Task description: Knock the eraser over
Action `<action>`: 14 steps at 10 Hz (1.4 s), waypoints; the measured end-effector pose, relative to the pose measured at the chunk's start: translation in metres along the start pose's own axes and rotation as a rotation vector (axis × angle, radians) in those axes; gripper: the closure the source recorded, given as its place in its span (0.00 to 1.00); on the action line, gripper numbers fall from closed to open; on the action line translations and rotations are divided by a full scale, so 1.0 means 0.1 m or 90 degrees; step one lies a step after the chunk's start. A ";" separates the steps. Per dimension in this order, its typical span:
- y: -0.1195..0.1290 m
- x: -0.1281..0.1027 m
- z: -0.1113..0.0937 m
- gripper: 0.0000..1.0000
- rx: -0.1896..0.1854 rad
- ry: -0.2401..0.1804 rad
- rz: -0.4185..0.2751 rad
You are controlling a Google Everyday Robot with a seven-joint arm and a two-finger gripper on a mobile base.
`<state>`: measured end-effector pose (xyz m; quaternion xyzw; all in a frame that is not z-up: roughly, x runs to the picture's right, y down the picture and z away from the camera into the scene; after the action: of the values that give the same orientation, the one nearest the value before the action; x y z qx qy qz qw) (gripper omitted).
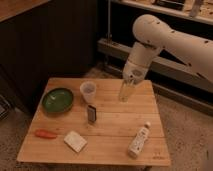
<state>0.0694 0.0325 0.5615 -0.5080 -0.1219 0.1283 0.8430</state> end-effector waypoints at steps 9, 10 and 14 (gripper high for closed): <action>-0.24 0.15 0.05 0.32 0.108 -0.105 -0.012; -0.26 0.18 0.11 0.40 0.142 -0.101 -0.013; -0.49 0.22 0.41 0.81 0.229 -0.094 -0.002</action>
<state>0.0809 0.0515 0.6249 -0.3380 -0.1593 0.1837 0.9092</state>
